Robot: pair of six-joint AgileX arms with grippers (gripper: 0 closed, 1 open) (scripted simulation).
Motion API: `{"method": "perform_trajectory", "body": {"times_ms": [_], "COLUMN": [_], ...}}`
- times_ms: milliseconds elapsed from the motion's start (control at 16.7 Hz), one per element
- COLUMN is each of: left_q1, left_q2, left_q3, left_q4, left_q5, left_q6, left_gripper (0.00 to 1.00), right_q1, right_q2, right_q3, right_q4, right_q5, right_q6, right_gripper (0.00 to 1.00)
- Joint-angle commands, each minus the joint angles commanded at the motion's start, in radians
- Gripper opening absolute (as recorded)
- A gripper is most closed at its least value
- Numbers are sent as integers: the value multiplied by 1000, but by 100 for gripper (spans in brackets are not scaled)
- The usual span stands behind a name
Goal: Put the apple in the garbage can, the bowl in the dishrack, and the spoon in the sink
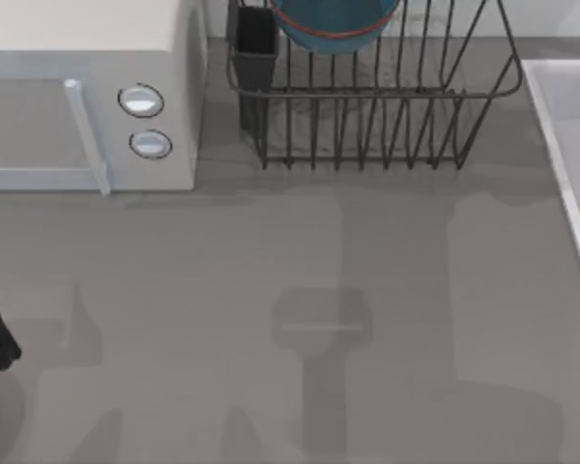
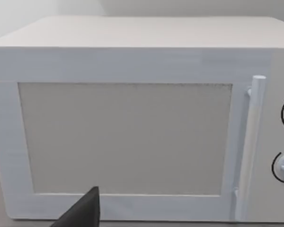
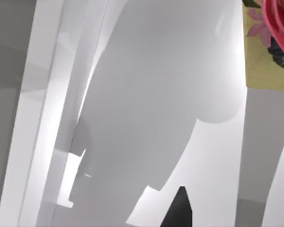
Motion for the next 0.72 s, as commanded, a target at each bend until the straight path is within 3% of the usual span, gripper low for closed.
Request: {"method": "perform_trajectory", "body": {"times_ms": [300, 720], "left_q1": [0, 0], "left_q2": [0, 0], "left_q3": [0, 0], "left_q4": [0, 0], "left_q5": [0, 0], "left_q6": [0, 0], "left_gripper": [100, 100], "right_q1": [-1, 6], "right_q2": [-15, -92], "right_q3": [-43, -349], "right_q4": [37, 250], "right_q5": [-1, -2], "right_q6": [-1, 3], "right_gripper": [0, 0]}}
